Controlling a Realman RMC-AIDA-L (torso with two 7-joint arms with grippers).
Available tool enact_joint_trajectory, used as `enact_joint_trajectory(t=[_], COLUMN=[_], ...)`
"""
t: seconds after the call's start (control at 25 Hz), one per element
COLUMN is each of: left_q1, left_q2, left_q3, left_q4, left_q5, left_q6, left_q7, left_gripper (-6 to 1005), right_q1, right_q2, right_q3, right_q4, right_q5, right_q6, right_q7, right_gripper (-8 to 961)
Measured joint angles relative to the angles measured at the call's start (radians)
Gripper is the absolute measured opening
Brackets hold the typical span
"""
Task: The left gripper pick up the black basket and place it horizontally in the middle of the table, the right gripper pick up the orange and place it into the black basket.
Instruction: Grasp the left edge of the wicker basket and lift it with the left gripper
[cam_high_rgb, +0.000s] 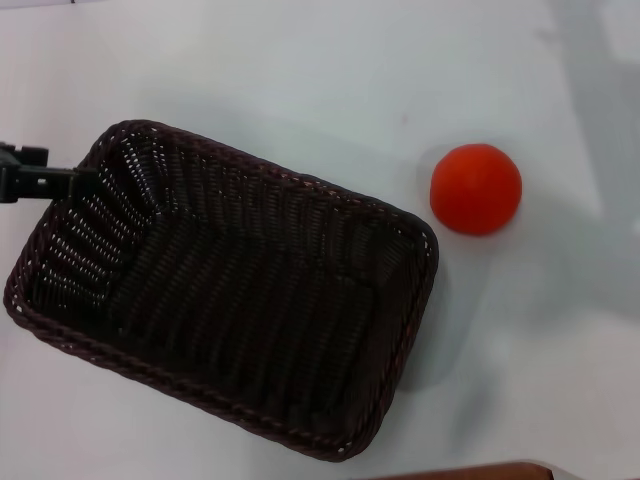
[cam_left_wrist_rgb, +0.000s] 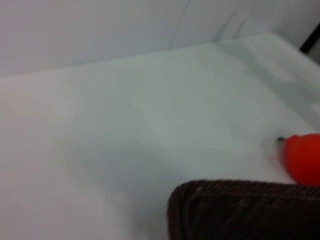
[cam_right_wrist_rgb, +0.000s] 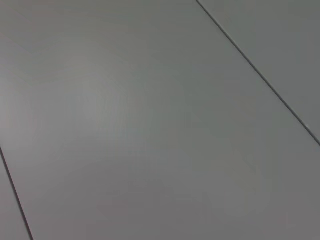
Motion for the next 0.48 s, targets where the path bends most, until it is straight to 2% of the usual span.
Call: enact_joint_trajectory(t=[0.28, 0.48], left_q1=[-0.015, -0.02], left_q2=[-0.017, -0.019], left_q3=[0.005, 0.038], left_q4=[-0.006, -0.016], left_q5=[0.097, 0.129], left_q6=[-0.025, -0.033], left_q7=[-0.026, -0.037], left_gripper=[818, 809], right_q1=[-0.003, 0.0], right_q2=[0.0, 0.0], right_q3=[0.001, 0.003], right_q4=[0.002, 0.002], right_q5=[0.0, 0.0], right_q6=[0.001, 0.011], right_q7=[0.0, 0.001], right_gripper=[884, 884])
